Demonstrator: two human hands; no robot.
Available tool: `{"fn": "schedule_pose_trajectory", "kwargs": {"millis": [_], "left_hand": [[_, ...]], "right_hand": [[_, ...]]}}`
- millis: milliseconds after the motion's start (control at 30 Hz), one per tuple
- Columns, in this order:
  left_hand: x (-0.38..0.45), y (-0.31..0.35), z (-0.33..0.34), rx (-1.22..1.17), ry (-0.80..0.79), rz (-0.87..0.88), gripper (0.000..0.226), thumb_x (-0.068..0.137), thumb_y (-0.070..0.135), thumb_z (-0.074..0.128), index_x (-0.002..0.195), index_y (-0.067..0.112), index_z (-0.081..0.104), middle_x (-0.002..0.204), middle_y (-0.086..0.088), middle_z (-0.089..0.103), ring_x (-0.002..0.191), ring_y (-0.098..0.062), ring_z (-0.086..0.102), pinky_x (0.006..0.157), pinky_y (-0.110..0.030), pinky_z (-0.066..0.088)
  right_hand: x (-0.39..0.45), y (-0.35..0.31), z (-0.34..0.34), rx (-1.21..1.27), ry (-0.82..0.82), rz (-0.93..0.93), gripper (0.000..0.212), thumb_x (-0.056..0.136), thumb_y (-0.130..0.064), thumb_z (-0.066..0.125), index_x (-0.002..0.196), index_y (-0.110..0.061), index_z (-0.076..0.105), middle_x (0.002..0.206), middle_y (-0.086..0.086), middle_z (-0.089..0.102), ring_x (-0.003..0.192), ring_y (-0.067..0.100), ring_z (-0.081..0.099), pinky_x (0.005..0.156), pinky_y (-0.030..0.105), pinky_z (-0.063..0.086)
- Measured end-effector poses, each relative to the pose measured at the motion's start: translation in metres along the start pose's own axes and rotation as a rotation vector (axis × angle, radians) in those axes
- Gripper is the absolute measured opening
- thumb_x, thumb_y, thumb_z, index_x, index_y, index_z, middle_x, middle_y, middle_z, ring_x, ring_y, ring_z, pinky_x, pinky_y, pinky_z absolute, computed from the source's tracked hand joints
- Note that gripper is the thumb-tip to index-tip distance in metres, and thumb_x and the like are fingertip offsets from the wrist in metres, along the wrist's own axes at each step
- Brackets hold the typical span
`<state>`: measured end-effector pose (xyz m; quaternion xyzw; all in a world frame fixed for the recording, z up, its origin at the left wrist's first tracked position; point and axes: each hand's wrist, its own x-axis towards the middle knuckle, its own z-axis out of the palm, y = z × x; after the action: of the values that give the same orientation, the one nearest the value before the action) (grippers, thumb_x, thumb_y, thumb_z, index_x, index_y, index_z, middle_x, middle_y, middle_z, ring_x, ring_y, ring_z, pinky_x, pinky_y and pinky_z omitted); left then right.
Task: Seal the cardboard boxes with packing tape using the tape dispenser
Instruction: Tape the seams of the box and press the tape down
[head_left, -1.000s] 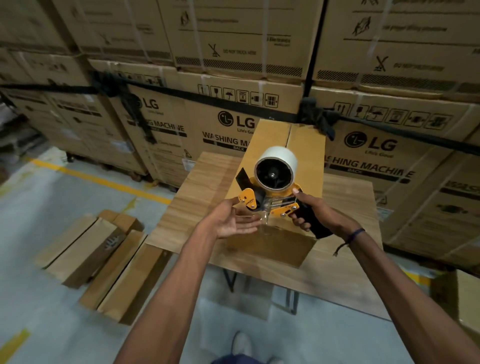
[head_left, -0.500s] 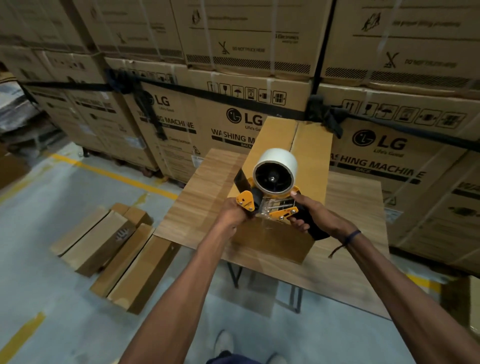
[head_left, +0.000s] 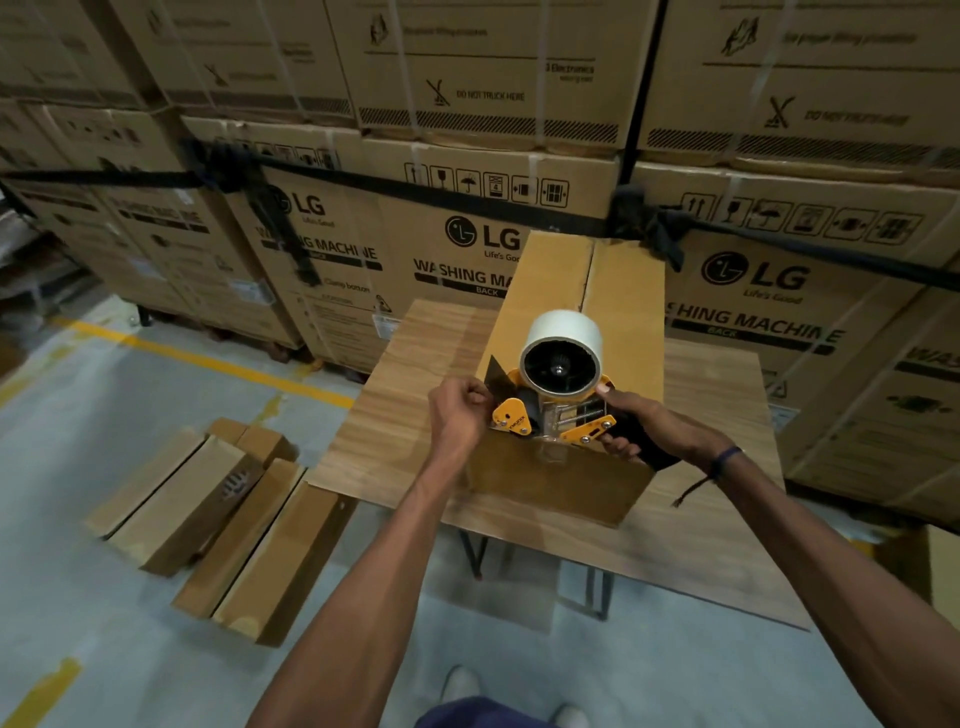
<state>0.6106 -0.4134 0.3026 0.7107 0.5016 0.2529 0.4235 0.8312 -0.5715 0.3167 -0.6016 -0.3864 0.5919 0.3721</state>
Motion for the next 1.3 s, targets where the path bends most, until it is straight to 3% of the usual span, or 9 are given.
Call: {"fn": "schedule_pose_trajectory", "kwargs": {"millis": [67, 233, 333, 533, 800, 967, 1067, 1200, 1300], "left_hand": [[0.012, -0.019, -0.013, -0.098, 0.0, -0.064, 0.01, 0.091, -0.001, 0.071, 0.081, 0.001, 0.072, 0.067, 0.001, 0.068, 0.051, -0.001, 0.065, 0.048, -0.009, 0.046], [0.038, -0.053, -0.041, -0.178, -0.053, -0.123, 0.019, 0.081, 0.015, 0.087, 0.085, 0.006, 0.07, 0.077, -0.013, 0.077, 0.059, -0.018, 0.074, 0.056, -0.026, 0.058], [0.046, -0.053, -0.04, -0.14, -0.034, -0.09, 0.015, 0.084, 0.015, 0.085, 0.087, 0.009, 0.072, 0.073, -0.005, 0.076, 0.059, -0.016, 0.074, 0.056, -0.022, 0.057], [0.053, -0.069, -0.04, -0.084, -0.072, 0.008, 0.011, 0.087, 0.016, 0.082, 0.082, 0.014, 0.073, 0.064, 0.001, 0.073, 0.058, -0.015, 0.073, 0.056, -0.023, 0.059], [0.055, -0.091, -0.018, -0.031, -0.075, 0.034, 0.01, 0.092, 0.018, 0.077, 0.088, 0.009, 0.075, 0.07, 0.001, 0.074, 0.058, -0.007, 0.071, 0.056, -0.022, 0.057], [0.044, -0.097, -0.005, -0.022, 0.025, 0.027, 0.011, 0.094, 0.023, 0.075, 0.099, 0.014, 0.074, 0.089, 0.008, 0.074, 0.072, 0.0, 0.067, 0.069, -0.025, 0.056], [0.037, -0.104, -0.004, 0.126, 0.047, -0.043, 0.029, 0.092, 0.022, 0.076, 0.12, 0.021, 0.066, 0.105, 0.008, 0.064, 0.094, -0.011, 0.059, 0.077, -0.027, 0.044], [0.034, -0.101, -0.007, 0.099, 0.109, -0.025, 0.029, 0.097, 0.008, 0.062, 0.124, 0.017, 0.065, 0.11, -0.004, 0.071, 0.096, -0.02, 0.067, 0.082, -0.035, 0.058], [0.03, -0.074, -0.003, 0.067, 0.069, 0.065, 0.027, 0.106, 0.019, 0.054, 0.129, 0.012, 0.064, 0.113, -0.001, 0.071, 0.091, -0.013, 0.063, 0.074, -0.023, 0.052]], "right_hand": [[-0.002, 0.004, -0.011, 0.041, 0.046, -0.013, 0.059, 0.09, -0.071, 0.052, 0.097, -0.013, 0.057, 0.074, 0.001, 0.046, 0.061, 0.014, 0.034, 0.054, 0.025, 0.029], [-0.013, 0.017, -0.034, 0.055, 0.095, -0.021, 0.067, 0.087, -0.074, 0.058, 0.096, -0.007, 0.056, 0.075, 0.007, 0.044, 0.062, 0.017, 0.033, 0.056, 0.03, 0.028], [-0.009, 0.019, -0.028, 0.029, 0.066, -0.03, 0.063, 0.085, -0.075, 0.063, 0.093, -0.013, 0.059, 0.073, 0.005, 0.046, 0.06, 0.016, 0.034, 0.056, 0.031, 0.025], [-0.006, 0.02, -0.012, -0.137, 0.083, -0.043, 0.069, 0.091, -0.072, 0.044, 0.084, -0.005, 0.054, 0.065, 0.003, 0.046, 0.054, 0.015, 0.034, 0.056, 0.031, 0.028], [0.004, 0.033, -0.01, -0.123, 0.119, 0.008, 0.078, 0.086, -0.082, 0.05, 0.077, -0.004, 0.052, 0.064, 0.003, 0.046, 0.055, 0.015, 0.033, 0.055, 0.026, 0.03], [0.006, 0.026, -0.008, -0.141, 0.112, 0.051, 0.072, 0.087, -0.076, 0.045, 0.072, -0.006, 0.053, 0.063, 0.0, 0.045, 0.054, 0.012, 0.034, 0.054, 0.023, 0.031], [0.005, 0.027, -0.007, -0.133, 0.119, 0.056, 0.07, 0.087, -0.076, 0.045, 0.071, -0.009, 0.055, 0.063, 0.0, 0.044, 0.054, 0.012, 0.035, 0.054, 0.023, 0.031], [0.006, 0.028, -0.006, -0.148, 0.123, 0.059, 0.071, 0.088, -0.075, 0.044, 0.071, -0.006, 0.054, 0.064, 0.002, 0.044, 0.054, 0.012, 0.035, 0.053, 0.022, 0.032], [0.006, 0.027, -0.005, -0.14, 0.135, 0.067, 0.071, 0.087, -0.075, 0.043, 0.072, -0.007, 0.053, 0.064, 0.0, 0.046, 0.054, 0.011, 0.036, 0.054, 0.022, 0.033]]}}
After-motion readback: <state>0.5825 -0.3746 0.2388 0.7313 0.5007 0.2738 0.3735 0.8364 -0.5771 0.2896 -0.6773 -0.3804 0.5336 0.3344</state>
